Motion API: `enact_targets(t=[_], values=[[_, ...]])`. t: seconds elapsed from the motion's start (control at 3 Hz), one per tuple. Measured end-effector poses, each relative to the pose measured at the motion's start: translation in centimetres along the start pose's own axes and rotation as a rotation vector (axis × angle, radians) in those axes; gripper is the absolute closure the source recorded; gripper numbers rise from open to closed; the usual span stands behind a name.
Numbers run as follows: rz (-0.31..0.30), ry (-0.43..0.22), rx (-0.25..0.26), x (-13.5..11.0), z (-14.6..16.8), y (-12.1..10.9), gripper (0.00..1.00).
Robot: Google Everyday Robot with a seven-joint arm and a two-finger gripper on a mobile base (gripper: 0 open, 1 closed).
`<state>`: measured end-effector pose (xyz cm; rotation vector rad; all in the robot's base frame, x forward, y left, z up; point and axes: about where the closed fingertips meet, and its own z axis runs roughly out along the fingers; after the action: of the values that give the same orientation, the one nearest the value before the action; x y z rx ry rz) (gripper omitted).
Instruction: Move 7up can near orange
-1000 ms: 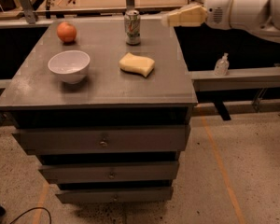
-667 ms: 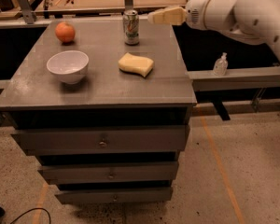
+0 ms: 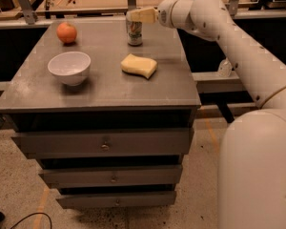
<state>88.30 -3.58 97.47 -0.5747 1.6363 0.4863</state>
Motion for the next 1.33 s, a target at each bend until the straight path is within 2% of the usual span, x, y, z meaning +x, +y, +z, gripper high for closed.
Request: enact_targets(t=[0.33,1.0,1.33], values=[[-0.001,0.039,-0.061,3.1,4.9,2.3,0.02],[-0.001,0.040,-0.117,4.8,9.0,3.7,0.46],[-0.009,0.009,-0.154,4.1,10.5,4.4,0.69]])
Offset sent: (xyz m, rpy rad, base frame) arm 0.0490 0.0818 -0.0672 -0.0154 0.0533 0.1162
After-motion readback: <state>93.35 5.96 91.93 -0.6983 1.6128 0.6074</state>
